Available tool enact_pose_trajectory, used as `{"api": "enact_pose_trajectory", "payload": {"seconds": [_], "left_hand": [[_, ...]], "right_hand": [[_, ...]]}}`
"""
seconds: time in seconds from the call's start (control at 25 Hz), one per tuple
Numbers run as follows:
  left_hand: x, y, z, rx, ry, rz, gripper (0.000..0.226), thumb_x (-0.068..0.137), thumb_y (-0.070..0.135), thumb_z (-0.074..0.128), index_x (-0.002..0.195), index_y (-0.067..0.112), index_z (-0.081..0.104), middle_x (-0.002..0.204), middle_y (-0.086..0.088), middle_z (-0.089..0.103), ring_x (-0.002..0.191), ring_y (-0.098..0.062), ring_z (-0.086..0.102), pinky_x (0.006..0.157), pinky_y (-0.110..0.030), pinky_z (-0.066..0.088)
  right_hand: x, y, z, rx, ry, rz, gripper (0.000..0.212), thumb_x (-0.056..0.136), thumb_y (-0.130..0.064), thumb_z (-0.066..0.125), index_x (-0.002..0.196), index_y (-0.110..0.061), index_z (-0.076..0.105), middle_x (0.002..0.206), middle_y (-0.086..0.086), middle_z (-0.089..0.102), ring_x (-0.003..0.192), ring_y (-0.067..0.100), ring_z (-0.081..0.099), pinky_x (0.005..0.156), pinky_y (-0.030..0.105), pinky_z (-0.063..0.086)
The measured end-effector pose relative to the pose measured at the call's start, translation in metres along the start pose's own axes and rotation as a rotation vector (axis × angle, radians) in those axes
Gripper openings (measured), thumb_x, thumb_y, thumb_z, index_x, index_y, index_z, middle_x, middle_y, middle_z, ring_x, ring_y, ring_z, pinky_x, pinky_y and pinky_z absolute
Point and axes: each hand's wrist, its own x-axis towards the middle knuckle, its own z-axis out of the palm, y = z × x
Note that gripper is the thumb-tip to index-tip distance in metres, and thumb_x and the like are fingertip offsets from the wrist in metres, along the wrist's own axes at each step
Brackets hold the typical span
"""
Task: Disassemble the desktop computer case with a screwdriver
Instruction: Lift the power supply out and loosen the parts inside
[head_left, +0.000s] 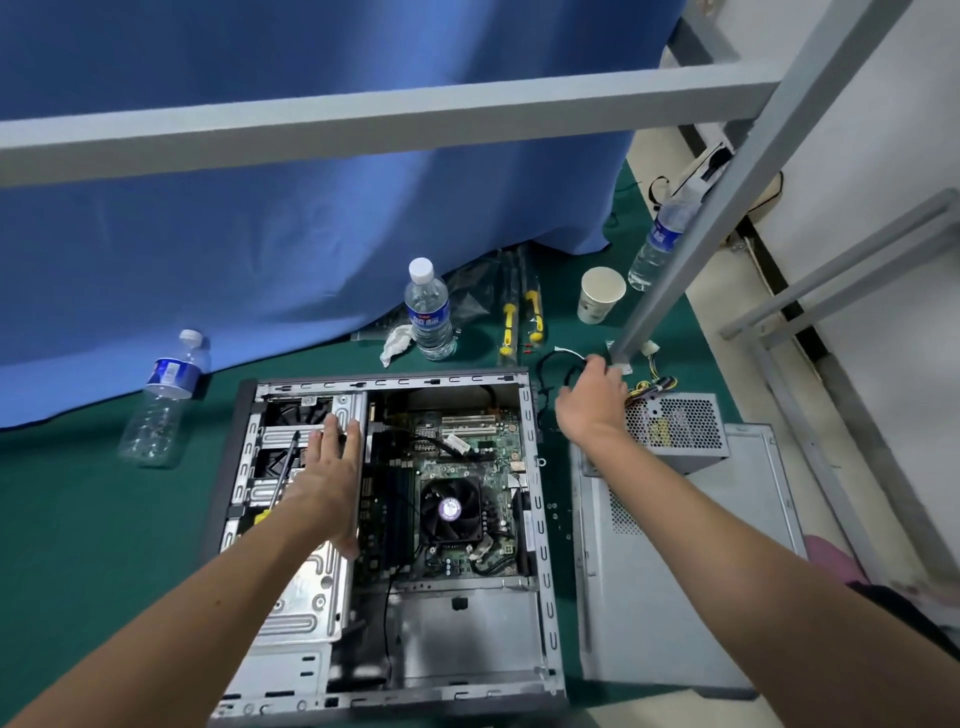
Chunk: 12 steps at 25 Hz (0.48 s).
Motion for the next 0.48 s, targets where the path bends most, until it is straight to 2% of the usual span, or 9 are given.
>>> {"api": "enact_pose_trajectory", "payload": {"seconds": [0.12,0.32,0.4,0.48], "left_hand": [[-0.003,-0.004,0.0,-0.033,0.009,0.016,0.161,0.053,0.038,0.094,0.14,0.012,-0.039,0.152,-0.014,-0.04,0.147,-0.036,-0.021,0.12,-0.047,0.02],[-0.004,-0.007,0.001,-0.08,0.051,0.037,0.161,0.052,0.037,0.095,0.146,0.013,-0.034,0.154,-0.012,-0.038,0.148,-0.034,-0.02,0.119,-0.046,0.023],[-0.006,-0.008,-0.002,-0.095,0.04,0.044,0.161,0.052,0.037,0.095,0.148,0.014,-0.032,0.156,-0.011,-0.036,0.148,-0.033,-0.02,0.12,-0.045,0.02],[-0.009,-0.01,-0.001,-0.12,0.043,0.064,0.16,0.051,0.037,0.095,0.15,0.015,-0.028,0.157,-0.009,-0.034,0.149,-0.031,-0.019,0.12,-0.043,0.017]], "right_hand": [[-0.003,0.003,-0.01,0.008,0.108,-0.053,0.049,0.094,-0.006,0.054,0.141,-0.006,0.039,0.144,0.014,0.038,0.134,0.03,0.036,0.112,0.038,0.032],[-0.025,0.002,-0.006,0.1,0.102,-0.137,0.034,0.097,-0.009,0.049,0.131,-0.014,0.053,0.133,0.007,0.049,0.124,0.024,0.048,0.108,0.038,0.04],[-0.049,0.004,0.013,0.082,0.018,-0.183,0.037,0.099,-0.019,0.049,0.136,-0.015,0.048,0.134,0.004,0.049,0.126,0.02,0.047,0.109,0.038,0.039],[-0.073,0.009,0.036,-0.015,-0.094,-0.211,0.054,0.1,-0.032,0.047,0.149,-0.015,0.031,0.145,0.005,0.038,0.135,0.022,0.037,0.112,0.042,0.033]]}}
